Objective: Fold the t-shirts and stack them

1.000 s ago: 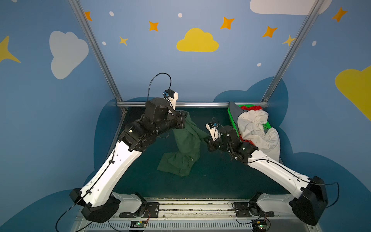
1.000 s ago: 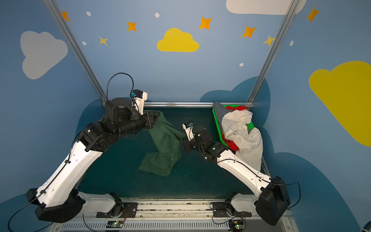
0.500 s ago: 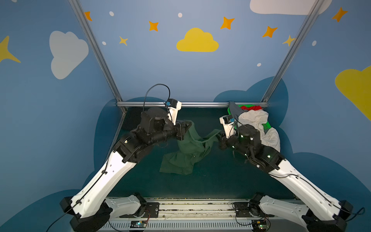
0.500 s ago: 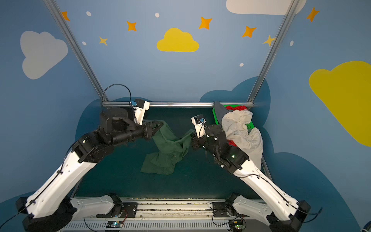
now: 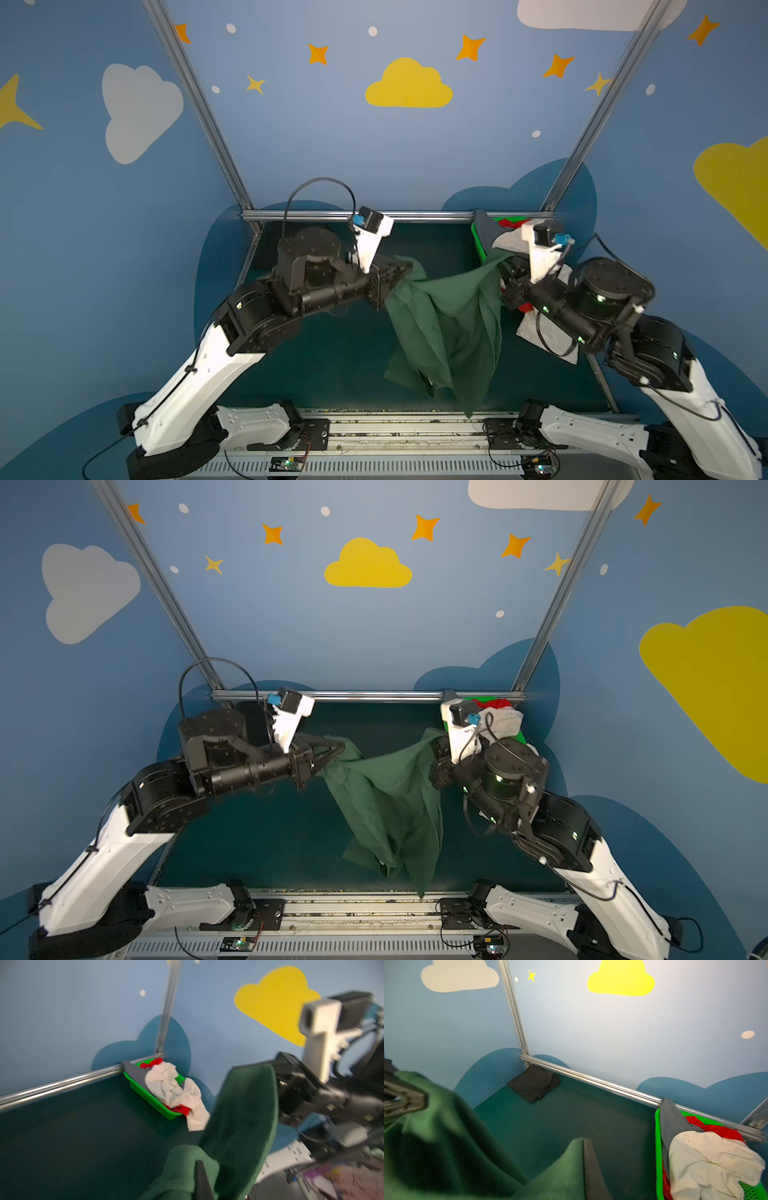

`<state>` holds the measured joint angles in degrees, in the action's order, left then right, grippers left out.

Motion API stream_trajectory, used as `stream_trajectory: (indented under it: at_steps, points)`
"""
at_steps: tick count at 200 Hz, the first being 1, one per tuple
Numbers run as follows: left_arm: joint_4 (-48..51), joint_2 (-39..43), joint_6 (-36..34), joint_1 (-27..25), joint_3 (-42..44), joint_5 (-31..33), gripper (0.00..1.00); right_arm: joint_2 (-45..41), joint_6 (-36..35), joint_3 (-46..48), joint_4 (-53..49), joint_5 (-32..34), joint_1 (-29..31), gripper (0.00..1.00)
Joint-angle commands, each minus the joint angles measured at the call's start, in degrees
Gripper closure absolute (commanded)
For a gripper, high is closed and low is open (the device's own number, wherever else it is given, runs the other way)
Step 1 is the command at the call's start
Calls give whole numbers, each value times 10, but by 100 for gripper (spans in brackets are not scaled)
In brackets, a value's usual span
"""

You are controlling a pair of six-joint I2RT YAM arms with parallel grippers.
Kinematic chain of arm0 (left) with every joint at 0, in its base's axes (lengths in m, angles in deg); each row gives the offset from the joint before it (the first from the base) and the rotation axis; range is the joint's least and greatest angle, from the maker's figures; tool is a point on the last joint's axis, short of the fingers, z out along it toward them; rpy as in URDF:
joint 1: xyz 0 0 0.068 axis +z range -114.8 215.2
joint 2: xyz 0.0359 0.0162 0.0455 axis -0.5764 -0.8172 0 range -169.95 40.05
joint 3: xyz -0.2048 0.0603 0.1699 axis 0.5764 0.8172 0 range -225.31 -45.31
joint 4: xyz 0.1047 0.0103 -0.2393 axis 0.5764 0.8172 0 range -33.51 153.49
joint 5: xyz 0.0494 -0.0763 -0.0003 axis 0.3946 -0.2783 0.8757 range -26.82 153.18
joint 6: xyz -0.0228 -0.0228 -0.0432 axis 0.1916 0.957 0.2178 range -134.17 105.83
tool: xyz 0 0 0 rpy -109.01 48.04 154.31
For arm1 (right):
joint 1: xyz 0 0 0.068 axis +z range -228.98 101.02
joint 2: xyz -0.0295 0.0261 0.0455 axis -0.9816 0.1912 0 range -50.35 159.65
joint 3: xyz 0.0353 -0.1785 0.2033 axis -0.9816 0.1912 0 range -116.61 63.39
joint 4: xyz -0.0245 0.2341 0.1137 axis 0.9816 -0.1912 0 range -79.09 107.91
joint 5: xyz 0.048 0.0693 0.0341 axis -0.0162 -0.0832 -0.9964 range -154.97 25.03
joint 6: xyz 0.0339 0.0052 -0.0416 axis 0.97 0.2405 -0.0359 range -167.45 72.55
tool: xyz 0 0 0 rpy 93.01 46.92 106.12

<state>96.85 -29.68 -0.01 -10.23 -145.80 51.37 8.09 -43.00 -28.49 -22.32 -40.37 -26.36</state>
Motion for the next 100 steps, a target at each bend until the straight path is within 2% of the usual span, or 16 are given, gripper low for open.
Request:
stream_trajectory:
  at_steps: [1, 23, 41, 48, 55, 59, 73, 80, 89, 100]
  points:
    - [-72, -49, 34, 129, 35, -123, 91, 93, 7, -14, -25, -52, -75, 100]
    - [-105, -131, 21, 194, 48, -158, 90, 181, 40, -5, 2, -66, -146, 100]
    - [-124, -222, 20, 244, 37, -205, 83, 267, 57, -9, 27, -107, -192, 100]
    - [-126, -259, 16, 260, 25, -215, 78, 305, 63, -13, 45, -112, -204, 100]
    - [-123, -296, 3, 271, 9, -215, 67, 335, 68, -20, 58, -117, -212, 100]
    - [-116, -317, -3, 277, -6, -205, 63, 357, 70, -28, 66, -121, -218, 100]
    - [-44, -406, -35, 294, -99, -150, 61, 438, 82, -89, 48, -133, -235, 100]
    - [-3, -448, -45, 300, -158, -99, 56, 486, 86, -138, 24, -132, -243, 100]
    - [41, -496, -39, 308, -231, -20, 40, 547, 100, -207, -14, -108, -251, 100]
    - [101, -551, -23, 314, -323, 59, 39, 617, 110, -300, -64, -92, -260, 100]
